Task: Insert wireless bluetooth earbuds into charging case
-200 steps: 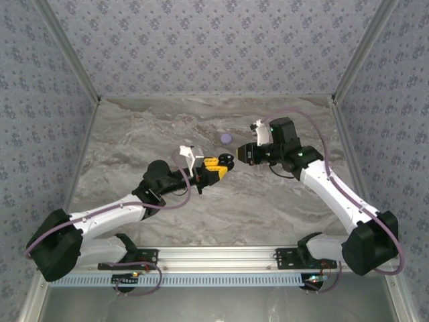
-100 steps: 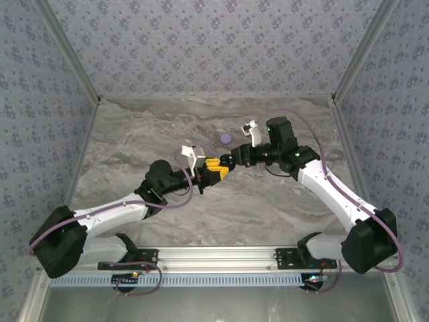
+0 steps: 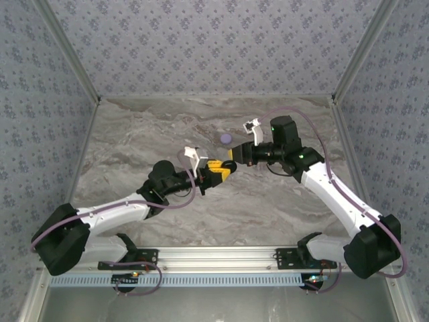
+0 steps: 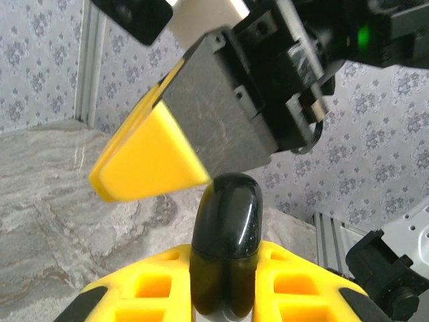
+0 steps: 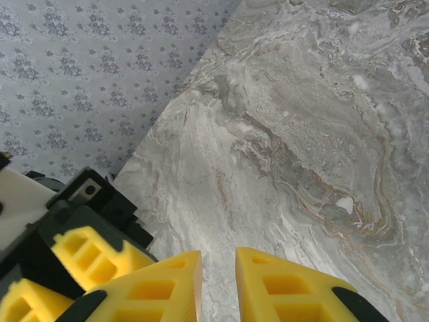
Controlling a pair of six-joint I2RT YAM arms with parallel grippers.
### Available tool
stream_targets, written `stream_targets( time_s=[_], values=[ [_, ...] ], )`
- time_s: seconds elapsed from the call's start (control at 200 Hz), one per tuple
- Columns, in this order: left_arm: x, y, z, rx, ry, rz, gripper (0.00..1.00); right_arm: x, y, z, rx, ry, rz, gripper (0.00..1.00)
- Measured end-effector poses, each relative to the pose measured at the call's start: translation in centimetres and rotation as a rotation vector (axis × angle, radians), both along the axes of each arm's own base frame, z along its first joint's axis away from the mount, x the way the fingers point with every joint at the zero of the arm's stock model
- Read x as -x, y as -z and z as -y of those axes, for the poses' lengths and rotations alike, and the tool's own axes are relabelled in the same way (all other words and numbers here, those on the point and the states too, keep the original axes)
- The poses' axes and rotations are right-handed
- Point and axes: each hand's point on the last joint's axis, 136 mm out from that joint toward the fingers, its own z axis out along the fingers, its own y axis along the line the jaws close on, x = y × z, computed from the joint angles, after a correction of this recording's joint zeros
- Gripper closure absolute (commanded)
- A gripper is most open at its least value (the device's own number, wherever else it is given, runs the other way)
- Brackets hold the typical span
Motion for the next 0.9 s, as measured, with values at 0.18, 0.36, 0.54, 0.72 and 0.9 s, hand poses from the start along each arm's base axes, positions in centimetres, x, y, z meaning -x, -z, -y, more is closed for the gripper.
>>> stream_targets(
  time_s=[0.18, 0.36, 0.54, 0.72, 0.9],
  values=[
    [-1.3, 1.7, -0.3, -0.052, -0.069, -0.06, 0.8, -1.0, 1.4, 1.4, 0.085, 0.098, -0.006, 0.73],
    [-3.2, 1.6, -0.3, -0.122, -0.159, -0.127, 0.8, -2.6, 3.4, 4.4, 0.229, 0.274, -0.012, 0.73],
    [-5.5, 1.8, -1.2, -0.174, -0.285, -0.211, 0.77, -3.6, 3.6, 7.5, 0.3, 0.414, 0.002, 0.73],
    [-8.5, 4.8, -2.9, -0.259, -0.409, -0.378, 0.78, -3.6, 3.9, 9.1, 0.323, 0.477, 0.004, 0.72],
    [-11.4, 9.1, -4.3, -0.346, -0.487, -0.553, 0.78, -3.2, 4.5, 10.1, 0.336, 0.505, -0.009, 0.71]
  ],
)
